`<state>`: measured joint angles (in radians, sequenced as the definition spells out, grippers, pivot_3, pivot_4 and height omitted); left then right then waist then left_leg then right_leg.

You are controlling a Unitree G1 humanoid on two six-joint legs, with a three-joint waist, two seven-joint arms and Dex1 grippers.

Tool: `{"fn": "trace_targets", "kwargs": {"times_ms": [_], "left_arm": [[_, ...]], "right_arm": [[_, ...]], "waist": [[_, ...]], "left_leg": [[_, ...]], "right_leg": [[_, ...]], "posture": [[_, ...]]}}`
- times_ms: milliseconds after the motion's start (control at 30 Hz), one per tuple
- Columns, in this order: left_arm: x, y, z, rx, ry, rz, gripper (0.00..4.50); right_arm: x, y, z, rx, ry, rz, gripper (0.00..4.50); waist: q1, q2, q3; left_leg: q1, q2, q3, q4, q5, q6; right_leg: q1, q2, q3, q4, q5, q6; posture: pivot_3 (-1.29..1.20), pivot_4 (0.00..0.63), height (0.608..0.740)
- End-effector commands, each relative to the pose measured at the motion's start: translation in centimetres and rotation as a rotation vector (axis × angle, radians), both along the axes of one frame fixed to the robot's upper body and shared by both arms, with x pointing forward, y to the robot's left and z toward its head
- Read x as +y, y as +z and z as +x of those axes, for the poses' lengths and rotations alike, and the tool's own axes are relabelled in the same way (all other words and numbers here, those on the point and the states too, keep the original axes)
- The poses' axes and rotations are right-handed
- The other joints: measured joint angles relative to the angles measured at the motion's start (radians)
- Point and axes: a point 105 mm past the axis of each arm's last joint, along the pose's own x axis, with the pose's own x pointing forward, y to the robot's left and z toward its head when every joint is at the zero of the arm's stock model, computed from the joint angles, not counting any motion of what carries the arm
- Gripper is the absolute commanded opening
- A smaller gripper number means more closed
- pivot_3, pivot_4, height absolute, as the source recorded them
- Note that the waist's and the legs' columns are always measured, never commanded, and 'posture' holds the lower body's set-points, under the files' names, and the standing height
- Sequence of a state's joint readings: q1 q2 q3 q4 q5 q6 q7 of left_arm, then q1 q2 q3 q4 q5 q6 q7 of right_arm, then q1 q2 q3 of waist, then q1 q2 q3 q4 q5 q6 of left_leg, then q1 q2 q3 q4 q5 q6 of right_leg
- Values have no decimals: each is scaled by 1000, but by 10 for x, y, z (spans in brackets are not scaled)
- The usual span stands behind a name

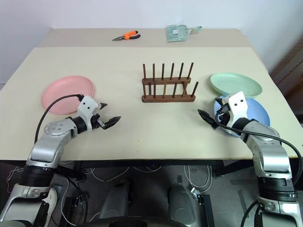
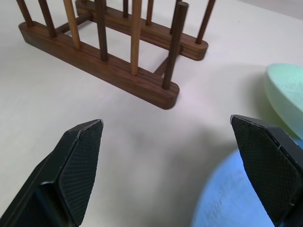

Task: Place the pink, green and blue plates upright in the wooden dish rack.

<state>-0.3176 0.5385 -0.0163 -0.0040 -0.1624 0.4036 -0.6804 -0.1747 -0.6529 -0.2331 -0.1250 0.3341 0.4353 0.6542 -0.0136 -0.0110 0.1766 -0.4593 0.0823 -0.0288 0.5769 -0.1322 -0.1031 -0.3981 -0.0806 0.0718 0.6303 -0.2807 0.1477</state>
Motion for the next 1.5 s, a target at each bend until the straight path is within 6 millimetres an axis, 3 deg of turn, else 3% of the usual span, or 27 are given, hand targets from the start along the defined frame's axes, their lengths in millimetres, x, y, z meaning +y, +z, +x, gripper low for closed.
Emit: {"fn": "trace_targets", "kwargs": {"times_ms": [33, 367, 500, 733, 867, 1033, 1300, 1500], "left_arm": [[-3, 11, 6, -50, -13, -3, 4460], [-11, 11, 12, -46, -42, -9, 4460], [-42, 14, 34, -44, -125, -10, 4460], [-99, 12, 64, -14, -333, 64, 4460], [-119, 12, 76, -3, -368, 90, 4460], [-137, 7, 75, 24, -423, 99, 4460], [-151, 1, 65, 41, -498, 63, 792], [-137, -3, 55, 14, -567, 90, 772]], "right_arm": [[1, 17, 0, -72, -6, -32, 4409], [22, 16, 6, -78, 46, -30, 4409], [54, 6, -6, -35, 150, 9, 4409], [78, 1, -22, -50, 158, 35, 4409], [82, -2, -33, -51, 136, 44, 4409], [78, -8, -43, -51, 81, 29, 4409], [77, -11, -48, -46, 67, 13, 4500], [76, -11, -50, -21, 103, -10, 4500]], "waist": [[0, 0, 0], [1, 0, 0], [13, 0, 0], [25, 0, 0], [25, -1, 0], [25, -1, 0], [26, -1, 0], [24, -1, 0]], "left_leg": [[0, 0, 0, 0, 0, 0], [0, 0, 0, 0, 0, 0], [0, 0, -1, 1, 0, 0], [-1, -1, -1, 1, 0, 0], [-3, -1, -1, 1, 0, 0], [-2, -1, -1, 1, 0, 0], [-2, -1, -1, 1, 0, 0], [-2, -1, -1, 1, 0, 0]], "right_leg": [[0, 0, 0, 0, 0, 0], [0, 0, 0, 0, 0, 0], [1, 0, -1, 0, 0, 0], [0, 0, -1, 0, 0, 1], [-1, 0, -1, -1, 0, 1], [-1, 0, -1, 0, 0, 1], [0, 0, -1, 0, 0, 1], [0, 0, -1, 0, 0, 1]], "posture": [[0, 150, 740], [0, 150, 740], [0, 150, 740], [0, 150, 740], [0, 150, 740], [0, 150, 740], [0, 150, 740], [0, 150, 740]]}}
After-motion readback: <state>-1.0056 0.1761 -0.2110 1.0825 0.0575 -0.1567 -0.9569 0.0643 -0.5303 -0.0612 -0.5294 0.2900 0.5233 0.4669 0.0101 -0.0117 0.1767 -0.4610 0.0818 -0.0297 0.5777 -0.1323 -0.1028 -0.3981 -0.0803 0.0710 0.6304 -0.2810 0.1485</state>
